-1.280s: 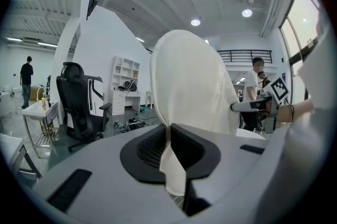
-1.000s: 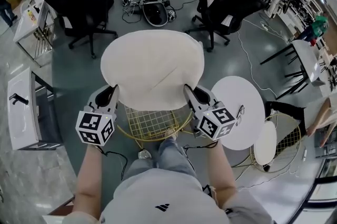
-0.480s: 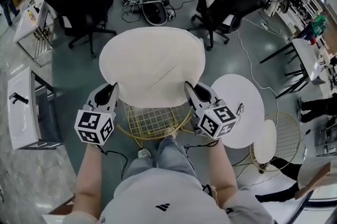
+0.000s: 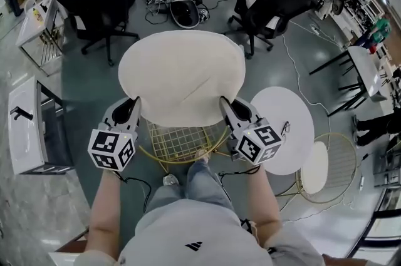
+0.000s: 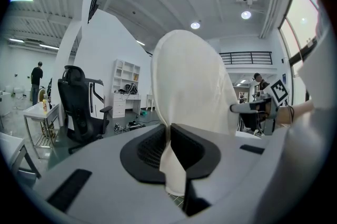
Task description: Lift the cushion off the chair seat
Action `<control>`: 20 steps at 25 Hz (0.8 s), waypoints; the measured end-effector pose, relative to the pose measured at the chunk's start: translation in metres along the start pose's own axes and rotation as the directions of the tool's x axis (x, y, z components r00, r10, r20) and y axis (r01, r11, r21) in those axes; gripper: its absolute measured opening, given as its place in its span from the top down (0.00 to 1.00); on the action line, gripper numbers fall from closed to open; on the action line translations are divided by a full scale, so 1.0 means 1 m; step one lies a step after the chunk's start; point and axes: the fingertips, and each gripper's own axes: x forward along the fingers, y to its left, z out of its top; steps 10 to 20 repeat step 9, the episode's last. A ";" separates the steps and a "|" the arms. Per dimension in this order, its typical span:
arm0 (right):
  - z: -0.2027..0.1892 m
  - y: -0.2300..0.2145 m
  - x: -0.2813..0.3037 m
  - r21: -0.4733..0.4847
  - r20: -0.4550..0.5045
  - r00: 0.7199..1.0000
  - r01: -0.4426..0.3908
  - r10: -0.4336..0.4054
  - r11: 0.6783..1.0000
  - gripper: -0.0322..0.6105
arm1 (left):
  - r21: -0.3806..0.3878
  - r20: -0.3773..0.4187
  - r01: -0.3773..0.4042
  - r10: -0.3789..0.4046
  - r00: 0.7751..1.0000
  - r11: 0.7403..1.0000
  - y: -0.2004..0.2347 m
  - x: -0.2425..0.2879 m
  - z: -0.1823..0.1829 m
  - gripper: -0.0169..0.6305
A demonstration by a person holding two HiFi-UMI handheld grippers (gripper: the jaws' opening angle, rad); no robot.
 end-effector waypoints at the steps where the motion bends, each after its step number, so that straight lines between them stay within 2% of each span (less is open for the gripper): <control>1: 0.000 0.001 0.000 0.000 0.000 1.000 -0.001 0.001 1.000 0.86 | -0.001 0.001 -0.001 0.001 1.000 1.000 0.001 0.000 0.001 0.92; 20: 0.004 0.005 0.005 0.002 0.002 1.000 -0.005 0.005 1.000 0.86 | -0.003 0.009 -0.003 0.003 1.000 1.000 0.006 -0.002 0.006 0.92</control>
